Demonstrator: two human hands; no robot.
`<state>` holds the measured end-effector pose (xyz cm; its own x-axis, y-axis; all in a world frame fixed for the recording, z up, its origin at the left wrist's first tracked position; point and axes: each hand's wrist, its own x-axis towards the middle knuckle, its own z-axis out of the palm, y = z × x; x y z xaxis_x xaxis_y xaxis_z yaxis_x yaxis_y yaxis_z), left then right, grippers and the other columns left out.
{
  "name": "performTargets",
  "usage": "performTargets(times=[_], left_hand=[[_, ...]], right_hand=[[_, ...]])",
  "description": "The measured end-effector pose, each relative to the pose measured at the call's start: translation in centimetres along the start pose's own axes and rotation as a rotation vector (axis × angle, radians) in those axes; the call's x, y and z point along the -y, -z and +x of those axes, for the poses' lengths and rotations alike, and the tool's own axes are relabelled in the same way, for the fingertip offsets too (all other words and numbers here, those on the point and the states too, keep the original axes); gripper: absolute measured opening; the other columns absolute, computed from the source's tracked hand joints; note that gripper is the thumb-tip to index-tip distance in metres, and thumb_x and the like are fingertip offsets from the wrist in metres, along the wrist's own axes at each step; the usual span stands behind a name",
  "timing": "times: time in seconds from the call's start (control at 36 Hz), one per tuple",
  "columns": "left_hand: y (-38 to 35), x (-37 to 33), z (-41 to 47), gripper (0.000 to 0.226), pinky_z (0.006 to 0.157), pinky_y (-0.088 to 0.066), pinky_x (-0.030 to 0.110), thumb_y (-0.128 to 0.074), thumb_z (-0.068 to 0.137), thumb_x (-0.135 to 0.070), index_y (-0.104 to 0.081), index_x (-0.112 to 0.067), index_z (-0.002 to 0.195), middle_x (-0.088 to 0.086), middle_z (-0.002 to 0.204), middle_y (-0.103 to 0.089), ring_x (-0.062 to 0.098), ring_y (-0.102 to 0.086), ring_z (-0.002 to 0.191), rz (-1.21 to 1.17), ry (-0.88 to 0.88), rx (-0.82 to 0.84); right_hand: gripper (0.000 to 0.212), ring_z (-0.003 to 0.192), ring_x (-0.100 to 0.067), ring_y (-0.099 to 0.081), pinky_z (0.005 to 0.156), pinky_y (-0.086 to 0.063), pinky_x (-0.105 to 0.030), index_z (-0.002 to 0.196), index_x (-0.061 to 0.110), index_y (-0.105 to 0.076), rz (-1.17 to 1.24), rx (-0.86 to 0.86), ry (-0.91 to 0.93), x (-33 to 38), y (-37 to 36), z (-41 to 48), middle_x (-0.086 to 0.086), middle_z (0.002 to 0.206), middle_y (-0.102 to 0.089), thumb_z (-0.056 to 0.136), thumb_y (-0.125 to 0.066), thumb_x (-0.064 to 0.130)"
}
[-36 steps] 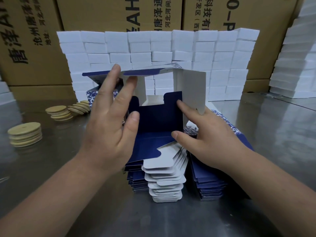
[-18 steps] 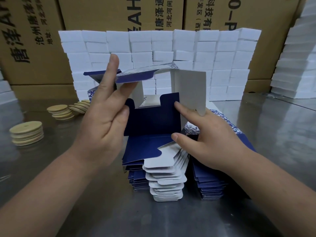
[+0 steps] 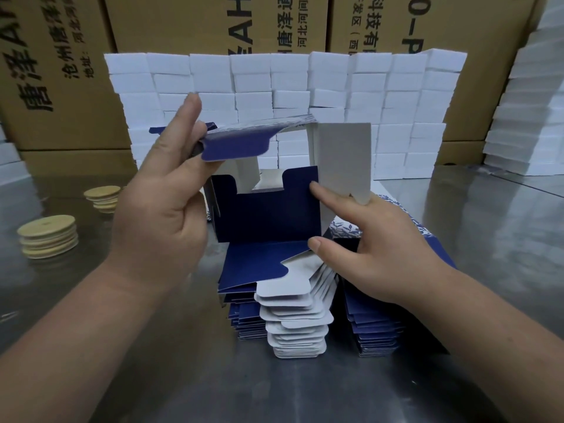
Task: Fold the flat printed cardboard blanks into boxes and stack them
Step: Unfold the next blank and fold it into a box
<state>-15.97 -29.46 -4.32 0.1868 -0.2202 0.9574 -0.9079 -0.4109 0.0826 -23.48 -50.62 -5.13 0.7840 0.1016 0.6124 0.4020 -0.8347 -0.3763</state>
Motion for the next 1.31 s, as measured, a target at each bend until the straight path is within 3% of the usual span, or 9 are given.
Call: performTargets(times=[0.11, 0.22, 0.42, 0.58, 0.75, 0.86, 0.92, 1.0, 1.31], left_hand=[[0.0, 0.2, -0.1, 0.043, 0.108, -0.034, 0.024, -0.050, 0.089, 0.006, -0.044, -0.003, 0.131, 0.001, 0.145, -0.017, 0.003, -0.037, 0.131, 0.129, -0.067, -0.074], [0.0, 0.0, -0.1, 0.047, 0.111, -0.025, 0.021, -0.056, 0.086, -0.001, -0.043, -0.006, 0.130, 0.011, 0.143, -0.015, 0.017, -0.031, 0.132, 0.224, -0.093, -0.048], [0.0, -0.4, 0.2, 0.049, 0.106, -0.026, 0.009, -0.055, 0.084, -0.006, -0.045, -0.015, 0.131, 0.020, 0.149, -0.022, 0.027, -0.029, 0.138, 0.146, 0.120, 0.047], [-0.1, -0.9, 0.3, 0.051, 0.100, -0.025, 0.002, -0.055, 0.079, 0.010, -0.050, -0.006, 0.127, 0.008, 0.129, -0.030, -0.024, -0.024, 0.120, 0.130, 0.043, -0.019], [0.0, -0.6, 0.2, 0.051, 0.101, -0.025, 0.003, -0.055, 0.081, 0.005, -0.050, -0.012, 0.130, -0.015, 0.124, -0.028, -0.026, -0.024, 0.117, 0.142, 0.078, -0.044], [0.1, -1.0, 0.2, 0.055, 0.100, -0.029, 0.006, -0.054, 0.081, 0.005, -0.045, -0.018, 0.130, -0.020, 0.118, -0.031, 0.001, -0.040, 0.115, 0.151, 0.032, -0.024], [0.1, -1.3, 0.1, 0.054, 0.099, -0.041, 0.024, -0.053, 0.081, 0.005, -0.048, -0.015, 0.130, -0.009, 0.120, -0.033, 0.020, -0.041, 0.113, 0.145, -0.008, 0.003], [0.2, -1.9, 0.2, 0.046, 0.077, -0.053, 0.053, -0.050, 0.084, -0.001, -0.050, -0.014, 0.128, 0.002, 0.124, -0.031, 0.026, -0.044, 0.110, 0.107, -0.013, 0.070], [-0.3, -2.6, 0.1, 0.043, 0.098, -0.037, 0.033, -0.052, 0.082, 0.008, -0.047, -0.016, 0.118, 0.004, 0.124, -0.037, 0.026, -0.045, 0.112, 0.156, -0.141, 0.086]], right_hand=[[0.067, 0.121, 0.000, -0.037, 0.089, -0.030, -0.016, 0.139, 0.035, -0.041, -0.006, 0.009, 0.023, 0.3, 0.1, -0.1, 0.013, 0.140, -0.048, 0.074, -0.050, 0.047], [0.066, 0.121, -0.001, -0.040, 0.086, -0.025, 0.000, 0.139, 0.036, -0.040, -0.010, 0.028, 0.043, 0.3, 0.1, -0.2, 0.013, 0.139, -0.048, 0.075, -0.050, 0.047], [0.064, 0.119, 0.000, -0.037, 0.087, -0.024, -0.001, 0.138, 0.035, -0.042, 0.000, 0.030, 0.079, 0.4, 0.2, -0.2, 0.012, 0.138, -0.050, 0.076, -0.051, 0.045], [0.058, 0.118, -0.002, -0.039, 0.088, -0.031, -0.008, 0.134, 0.031, -0.050, 0.021, -0.005, 0.114, 0.4, 0.2, -0.2, 0.016, 0.129, -0.051, 0.077, -0.054, 0.039], [0.025, 0.121, 0.001, -0.048, 0.090, -0.050, -0.042, 0.090, 0.023, -0.076, 0.160, -0.042, 0.186, 0.3, 0.2, -0.3, 0.020, 0.143, -0.032, 0.079, -0.057, 0.036], [0.026, 0.112, -0.001, -0.055, 0.089, -0.046, -0.022, 0.065, 0.016, -0.061, 0.213, -0.245, 0.243, 0.2, 0.4, -0.3, 0.019, 0.123, -0.051, 0.082, -0.046, 0.029], [0.013, 0.105, 0.001, -0.058, 0.087, -0.043, -0.014, 0.073, 0.028, -0.052, 0.292, -0.310, 0.200, 0.3, 0.5, -0.1, 0.020, 0.112, -0.059, 0.083, -0.044, 0.028], [0.007, 0.094, -0.001, -0.061, 0.086, -0.047, -0.023, 0.088, 0.035, -0.050, 0.474, -0.344, 0.098, 0.4, 0.3, 0.1, 0.018, 0.097, -0.063, 0.082, -0.046, 0.036], [0.063, 0.138, 0.001, -0.028, 0.115, -0.026, -0.035, 0.120, 0.065, -0.022, 0.459, -0.204, 0.007, 0.3, 0.3, 0.5, 0.014, 0.150, -0.032, 0.069, -0.058, 0.054]])
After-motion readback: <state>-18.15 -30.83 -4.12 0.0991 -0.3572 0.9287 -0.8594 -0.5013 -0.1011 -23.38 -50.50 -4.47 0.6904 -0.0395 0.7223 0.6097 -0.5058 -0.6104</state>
